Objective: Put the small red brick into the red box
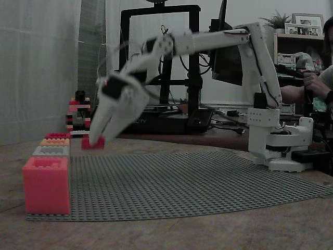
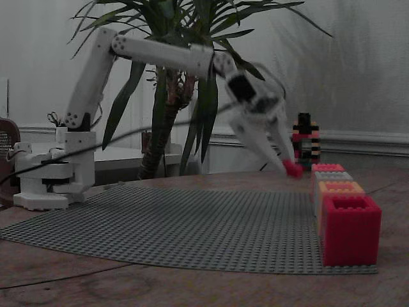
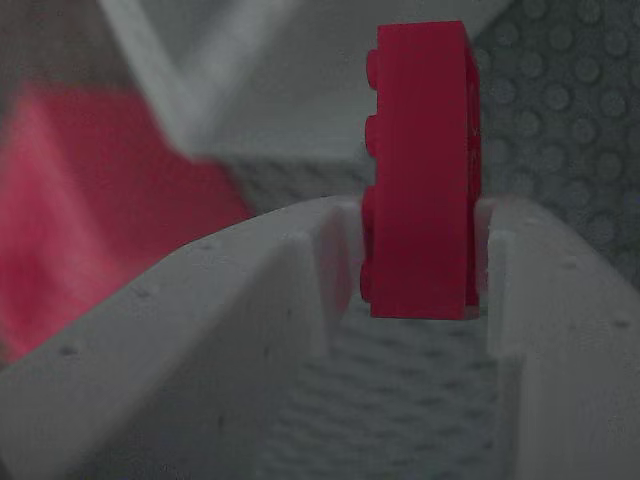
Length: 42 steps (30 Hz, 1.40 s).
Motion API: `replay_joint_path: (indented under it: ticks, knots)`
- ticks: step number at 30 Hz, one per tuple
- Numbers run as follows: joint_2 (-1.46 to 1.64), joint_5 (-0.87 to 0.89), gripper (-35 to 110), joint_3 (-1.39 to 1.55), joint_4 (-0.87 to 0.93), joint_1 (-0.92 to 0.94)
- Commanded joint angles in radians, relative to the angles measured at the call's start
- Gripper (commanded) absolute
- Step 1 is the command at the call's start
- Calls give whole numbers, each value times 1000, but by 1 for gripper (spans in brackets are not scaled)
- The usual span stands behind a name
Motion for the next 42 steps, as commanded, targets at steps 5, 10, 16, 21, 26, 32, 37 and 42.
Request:
replay_joint_path:
  ticks: [5, 10, 16, 21, 26, 32, 37, 42]
  knots:
    - [25, 379, 0, -368, 259, 210]
    - [-140, 459, 0, -584, 219, 356]
    - [-304, 417, 0, -678, 61, 437]
    - [-413, 350, 0, -704, -106, 465]
    - [-469, 333, 0, -707, -181, 480]
    - [-502, 328, 0, -707, -227, 499]
    - [-508, 325, 7, -707, -250, 508]
    - [-511, 314, 11, -707, -247, 505]
